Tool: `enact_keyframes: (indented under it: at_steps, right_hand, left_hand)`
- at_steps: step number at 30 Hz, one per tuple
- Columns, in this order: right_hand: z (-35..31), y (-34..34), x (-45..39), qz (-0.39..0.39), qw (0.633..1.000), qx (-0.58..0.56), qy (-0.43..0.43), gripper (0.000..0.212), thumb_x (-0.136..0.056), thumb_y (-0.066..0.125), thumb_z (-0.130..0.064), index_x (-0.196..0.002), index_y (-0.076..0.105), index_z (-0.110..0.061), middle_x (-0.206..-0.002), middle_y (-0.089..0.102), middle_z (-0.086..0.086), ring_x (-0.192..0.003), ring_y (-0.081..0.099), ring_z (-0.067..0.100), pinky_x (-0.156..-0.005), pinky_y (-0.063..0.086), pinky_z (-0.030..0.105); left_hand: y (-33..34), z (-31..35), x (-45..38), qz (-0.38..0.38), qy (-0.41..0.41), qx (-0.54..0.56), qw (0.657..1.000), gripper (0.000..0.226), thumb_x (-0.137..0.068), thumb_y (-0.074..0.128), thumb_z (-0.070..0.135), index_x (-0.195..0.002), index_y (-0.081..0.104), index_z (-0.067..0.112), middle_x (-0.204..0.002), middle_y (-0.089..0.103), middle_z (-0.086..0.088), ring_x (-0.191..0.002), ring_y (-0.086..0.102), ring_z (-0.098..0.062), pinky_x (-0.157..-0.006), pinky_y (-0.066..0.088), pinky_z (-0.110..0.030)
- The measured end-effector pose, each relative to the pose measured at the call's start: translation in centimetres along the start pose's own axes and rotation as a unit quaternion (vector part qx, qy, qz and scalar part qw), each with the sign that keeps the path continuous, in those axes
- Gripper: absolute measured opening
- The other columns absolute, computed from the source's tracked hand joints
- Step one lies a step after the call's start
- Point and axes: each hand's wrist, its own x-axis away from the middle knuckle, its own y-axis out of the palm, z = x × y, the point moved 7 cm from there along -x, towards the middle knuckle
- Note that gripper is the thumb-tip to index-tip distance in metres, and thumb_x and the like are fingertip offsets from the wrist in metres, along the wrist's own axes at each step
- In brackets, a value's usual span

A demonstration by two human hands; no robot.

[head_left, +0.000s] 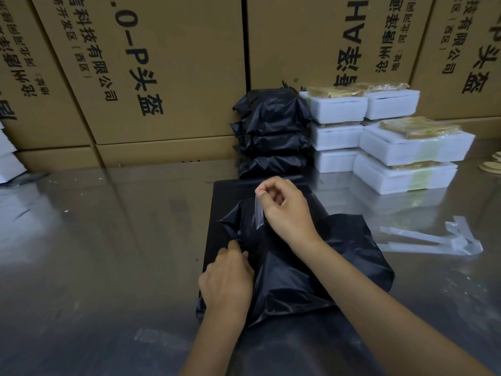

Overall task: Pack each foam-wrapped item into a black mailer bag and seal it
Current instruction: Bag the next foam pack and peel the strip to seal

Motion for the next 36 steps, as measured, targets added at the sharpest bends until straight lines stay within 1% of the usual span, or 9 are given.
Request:
enact_keyframes:
  at_steps: [5,10,14,18,22,24,28,31,36]
  right_hand:
    - [1.2,-1.3,0.1,0.034,0.996,-0.033,0.077,0.016,-0.096,0.057,-0.014,-0.083,0.064,-0.022,-0.047,0.051,-0.008,-0.044,0.045,0.003,-0.051,0.038,0.018]
    - [1.4,-3.5,-0.1,0.054,0.978,-0.144,0.138,0.018,-0.103,0.046,-0.012,-0.088,0.053,-0.018,-0.072,0.076,0.006,-0.066,0.073,0.021,-0.075,0.056,0.029]
    - [1.4,-7.3,-0.9,0.046,0.996,0.051,0.063,0.019,-0.100,0.047,-0.014,-0.086,0.052,-0.025,-0.085,0.076,-0.009,-0.082,0.070,0.006,-0.071,0.047,0.020]
    - [2.3,-11.0,-0.8,-0.002,0.972,0.236,0.011,0.013,-0.099,0.048,-0.013,-0.093,0.052,-0.024,-0.099,0.075,-0.007,-0.094,0.066,0.017,-0.080,0.049,0.034]
    - [5.6,-13.6,-0.1,-0.068,0.934,0.347,0.043,0.013,-0.099,0.048,-0.014,-0.112,0.050,-0.013,-0.109,0.071,0.012,-0.109,0.065,0.036,-0.100,0.042,0.046]
    - [7.7,-14.7,0.9,-0.072,0.926,0.362,0.084,0.020,-0.101,0.049,-0.031,-0.114,0.048,-0.016,-0.112,0.071,0.010,-0.112,0.064,0.034,-0.107,0.034,0.044]
    - [11.7,-16.5,2.9,-0.066,0.904,0.395,0.150,0.028,-0.100,0.044,-0.049,-0.111,0.038,-0.024,-0.101,0.069,0.006,-0.115,0.063,0.029,-0.116,0.018,0.045]
    - [13.7,-18.3,4.0,-0.048,0.880,0.441,0.169,0.040,-0.100,0.047,-0.049,-0.125,0.043,-0.018,-0.115,0.070,0.009,-0.122,0.060,0.027,-0.118,0.016,0.046]
    - [15.0,-21.3,4.4,-0.038,0.848,0.507,0.150,0.052,-0.100,0.047,-0.045,-0.142,0.038,-0.015,-0.147,0.051,0.009,-0.134,0.050,0.024,-0.122,0.014,0.047]
  left_hand:
    - [0.8,0.4,0.2,-0.020,0.022,-0.045,0.999,0.035,-0.107,0.032,0.037,-0.138,0.033,0.021,-0.128,0.054,-0.002,-0.105,0.065,-0.025,-0.066,0.034,-0.034]
    - [-0.4,0.1,0.7,0.040,0.063,0.045,0.996,0.013,-0.102,0.045,0.033,-0.109,0.037,0.026,-0.107,0.058,0.005,-0.088,0.064,-0.021,-0.063,0.037,-0.034]
    - [-2.6,0.6,0.7,0.098,0.099,0.250,0.958,0.017,-0.095,0.058,0.011,-0.092,0.048,0.024,-0.088,0.054,0.004,-0.071,0.053,-0.010,-0.062,0.045,-0.028]
    - [-4.6,2.7,1.3,0.081,0.180,0.365,0.910,0.014,-0.096,0.061,0.018,-0.095,0.059,0.032,-0.100,0.057,0.014,-0.089,0.058,-0.002,-0.071,0.044,-0.012]
    - [-3.2,5.1,2.9,-0.020,0.223,0.270,0.936,0.021,-0.097,0.050,0.050,-0.111,0.063,0.042,-0.136,0.037,0.028,-0.124,0.040,0.008,-0.092,0.032,-0.006]
    - [-2.4,5.9,3.4,-0.059,0.212,0.212,0.952,0.037,-0.098,0.042,0.057,-0.130,0.056,0.045,-0.156,0.020,0.021,-0.143,0.019,-0.004,-0.108,0.025,-0.020]
    - [-1.6,7.3,4.1,-0.080,0.189,0.072,0.976,0.056,-0.099,0.023,0.063,-0.151,0.031,0.045,-0.166,-0.007,0.010,-0.153,-0.008,-0.018,-0.121,0.011,-0.048]
    - [-1.5,9.1,4.6,-0.040,0.225,-0.027,0.973,0.063,-0.101,0.012,0.060,-0.157,0.022,0.033,-0.167,-0.008,0.005,-0.152,-0.017,-0.019,-0.122,-0.006,-0.048]
    - [-1.5,12.5,4.4,-0.034,0.273,-0.020,0.961,0.058,-0.104,0.015,0.053,-0.157,0.025,0.029,-0.167,0.004,0.000,-0.154,-0.007,-0.019,-0.123,-0.007,-0.041]
